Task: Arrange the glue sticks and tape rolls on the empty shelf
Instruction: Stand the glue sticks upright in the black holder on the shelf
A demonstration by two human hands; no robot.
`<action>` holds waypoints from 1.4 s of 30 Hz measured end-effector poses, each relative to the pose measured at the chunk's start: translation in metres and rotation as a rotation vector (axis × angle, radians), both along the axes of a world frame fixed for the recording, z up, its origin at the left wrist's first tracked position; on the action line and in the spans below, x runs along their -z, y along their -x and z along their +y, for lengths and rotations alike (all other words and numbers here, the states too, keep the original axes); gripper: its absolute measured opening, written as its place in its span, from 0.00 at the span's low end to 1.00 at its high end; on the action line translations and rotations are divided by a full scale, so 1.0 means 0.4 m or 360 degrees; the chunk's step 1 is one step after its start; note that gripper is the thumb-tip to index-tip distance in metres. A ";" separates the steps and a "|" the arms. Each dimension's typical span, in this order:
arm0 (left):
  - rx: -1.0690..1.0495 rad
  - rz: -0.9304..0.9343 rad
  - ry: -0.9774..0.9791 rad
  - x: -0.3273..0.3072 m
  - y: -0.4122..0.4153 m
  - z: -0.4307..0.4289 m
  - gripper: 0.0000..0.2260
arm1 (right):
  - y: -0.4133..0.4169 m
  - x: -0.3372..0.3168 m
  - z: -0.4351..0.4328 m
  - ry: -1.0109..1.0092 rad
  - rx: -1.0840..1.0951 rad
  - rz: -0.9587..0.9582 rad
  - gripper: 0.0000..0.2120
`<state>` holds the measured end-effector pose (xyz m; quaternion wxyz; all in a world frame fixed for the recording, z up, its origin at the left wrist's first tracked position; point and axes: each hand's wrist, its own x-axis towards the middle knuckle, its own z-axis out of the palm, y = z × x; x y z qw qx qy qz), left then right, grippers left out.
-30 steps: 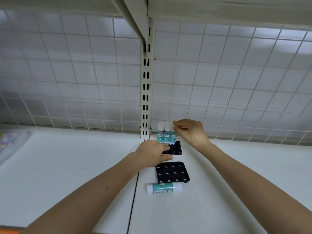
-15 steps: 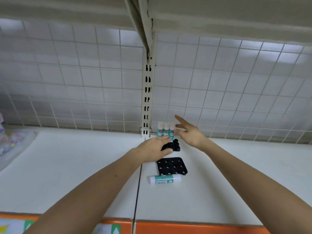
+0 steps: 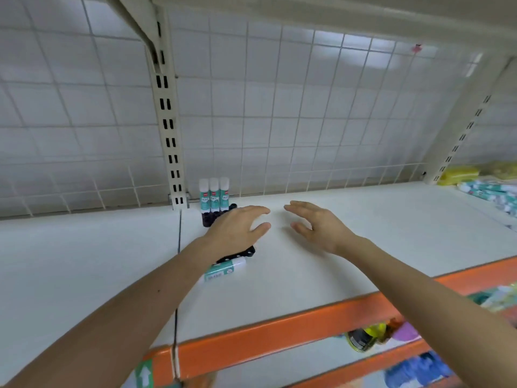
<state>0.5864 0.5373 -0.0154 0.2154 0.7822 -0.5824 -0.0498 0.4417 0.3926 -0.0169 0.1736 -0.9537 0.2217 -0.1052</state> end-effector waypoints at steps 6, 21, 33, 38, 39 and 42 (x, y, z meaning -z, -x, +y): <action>0.0095 -0.0093 -0.0013 -0.013 0.157 -0.154 0.20 | 0.196 0.011 -0.110 0.0052 0.0134 -0.0005 0.21; 0.0524 -0.0165 0.0023 -0.029 0.786 -0.719 0.20 | 0.864 -0.001 -0.515 -0.0004 0.0583 -0.0194 0.20; 0.0690 -0.0143 0.0015 -0.001 0.980 -1.114 0.21 | 1.075 0.005 -0.828 0.0033 0.0846 -0.0184 0.19; 0.0686 -0.0148 -0.0111 0.019 1.003 -1.243 0.21 | 1.112 0.014 -0.984 0.0090 0.0915 -0.0104 0.20; 0.0694 -0.0144 -0.0127 0.024 1.006 -1.261 0.21 | 1.116 0.014 -1.011 0.0097 0.0938 -0.0115 0.20; 0.0714 -0.0127 -0.0171 0.029 1.012 -1.294 0.19 | 1.122 0.018 -1.072 0.0111 0.0993 -0.0156 0.21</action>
